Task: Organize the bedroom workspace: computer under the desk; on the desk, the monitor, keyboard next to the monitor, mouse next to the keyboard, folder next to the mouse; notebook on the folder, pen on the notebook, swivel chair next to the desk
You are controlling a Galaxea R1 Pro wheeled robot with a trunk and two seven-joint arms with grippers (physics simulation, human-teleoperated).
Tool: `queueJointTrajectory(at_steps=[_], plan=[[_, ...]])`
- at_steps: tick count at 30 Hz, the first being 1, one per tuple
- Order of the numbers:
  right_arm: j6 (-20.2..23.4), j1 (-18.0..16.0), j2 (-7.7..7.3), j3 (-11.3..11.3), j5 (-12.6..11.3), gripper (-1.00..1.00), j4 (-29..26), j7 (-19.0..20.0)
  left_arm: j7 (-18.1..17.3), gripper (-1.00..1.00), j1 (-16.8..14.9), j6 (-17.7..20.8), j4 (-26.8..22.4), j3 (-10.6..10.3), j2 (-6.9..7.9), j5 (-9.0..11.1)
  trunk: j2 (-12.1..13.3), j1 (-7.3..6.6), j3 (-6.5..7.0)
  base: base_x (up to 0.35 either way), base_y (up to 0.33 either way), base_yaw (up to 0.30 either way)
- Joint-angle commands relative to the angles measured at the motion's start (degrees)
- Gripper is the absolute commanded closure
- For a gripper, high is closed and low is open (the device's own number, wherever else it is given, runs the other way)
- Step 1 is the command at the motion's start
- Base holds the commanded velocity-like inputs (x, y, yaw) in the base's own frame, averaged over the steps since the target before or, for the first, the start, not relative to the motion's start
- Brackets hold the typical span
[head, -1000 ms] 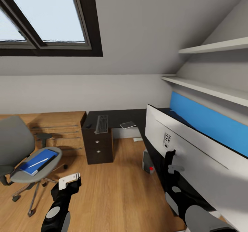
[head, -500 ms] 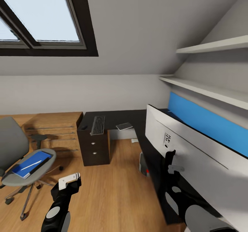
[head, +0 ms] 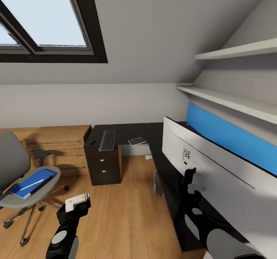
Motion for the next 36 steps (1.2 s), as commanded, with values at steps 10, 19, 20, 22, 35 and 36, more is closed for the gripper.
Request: queueJointTrajectory(at_steps=[10,19,20,22,35,36], plan=[[-0.2,-0.07,-0.02,0.61,0.0,1.0,-0.07,-0.06,0.08,-1.0,-0.01,0.32,-0.07,0.04,-0.04,-0.14,-0.07,0.02,-0.02,0.0,-0.04,0.0],[-0.2,-0.06,-0.02,0.61,0.0,1.0,-0.07,-0.06,0.08,-1.0,-0.01,0.32,-0.07,0.04,-0.04,-0.14,-0.07,0.02,-0.02,0.001,-0.002,0.0],[-0.2,-0.06,-0.02,0.61,0.0,1.0,-0.07,-0.07,0.08,-1.0,-0.01,0.32,-0.07,0.04,-0.04,-0.14,-0.07,0.02,-0.02,0.035,0.0,0.0],[-0.2,-0.06,-0.02,0.61,0.0,1.0,-0.07,-0.06,0.08,-1.0,-0.01,0.32,-0.07,0.09,0.02,-0.14,-0.07,0.02,-0.02,0.102,-0.013,0.0],[-0.2,-0.07,-0.02,0.66,0.07,1.0,-0.12,-0.07,0.08,-1.0,-0.01,0.39,-0.07,1.09,0.14,-0.14,-0.07,0.02,-0.02,0.07,-0.031,0.0],[-0.2,-0.07,-0.02,0.67,0.08,-1.0,-0.12,-0.06,0.08,-1.0,-0.01,0.37,-0.07,1.09,0.14,-0.14,-0.07,0.02,-0.02,0.001,-0.001,0.0]])
